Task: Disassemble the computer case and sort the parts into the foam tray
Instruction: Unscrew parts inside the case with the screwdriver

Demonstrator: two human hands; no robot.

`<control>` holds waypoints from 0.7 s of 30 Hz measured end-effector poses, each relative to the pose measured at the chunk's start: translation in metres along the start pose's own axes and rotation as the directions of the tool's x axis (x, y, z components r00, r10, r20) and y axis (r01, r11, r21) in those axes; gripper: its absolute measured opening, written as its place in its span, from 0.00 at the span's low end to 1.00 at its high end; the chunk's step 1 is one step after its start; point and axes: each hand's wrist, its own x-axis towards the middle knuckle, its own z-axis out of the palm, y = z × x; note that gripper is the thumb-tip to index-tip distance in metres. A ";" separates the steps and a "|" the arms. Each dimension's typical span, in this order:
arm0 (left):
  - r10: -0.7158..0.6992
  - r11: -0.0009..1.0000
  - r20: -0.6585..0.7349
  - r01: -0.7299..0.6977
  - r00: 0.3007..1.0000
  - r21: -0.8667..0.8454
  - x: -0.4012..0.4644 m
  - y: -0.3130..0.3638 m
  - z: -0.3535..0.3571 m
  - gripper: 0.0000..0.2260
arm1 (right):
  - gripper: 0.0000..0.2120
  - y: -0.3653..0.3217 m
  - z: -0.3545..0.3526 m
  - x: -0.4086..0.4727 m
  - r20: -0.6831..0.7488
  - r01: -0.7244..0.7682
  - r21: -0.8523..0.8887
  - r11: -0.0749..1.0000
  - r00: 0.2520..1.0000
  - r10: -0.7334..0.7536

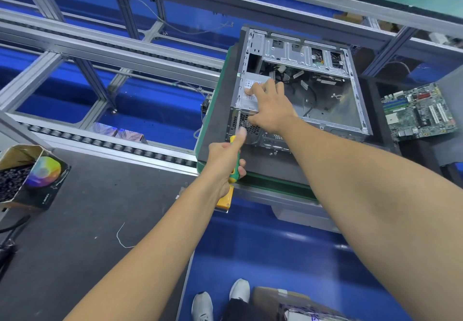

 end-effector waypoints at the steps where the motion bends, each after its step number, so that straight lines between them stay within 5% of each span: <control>1: 0.014 1.000 0.001 -0.014 1.000 0.013 0.001 -0.002 0.000 0.22 | 0.32 0.000 0.000 0.000 0.001 0.000 -0.001 1.000 1.000 0.000; 10: 0.065 0.998 0.043 -0.064 0.997 -0.028 0.002 -0.001 -0.014 0.15 | 0.33 0.000 0.000 0.000 -0.005 -0.004 -0.005 1.000 1.000 0.004; 16: -0.029 0.995 0.101 0.019 0.994 0.096 -0.003 0.007 -0.019 0.24 | 0.33 0.001 0.001 0.001 -0.007 -0.009 0.000 1.000 1.000 0.009; 21: -0.065 0.998 0.096 0.062 0.993 0.026 -0.002 0.009 -0.014 0.24 | 0.33 0.001 0.002 0.001 -0.009 -0.011 -0.003 1.000 1.000 0.011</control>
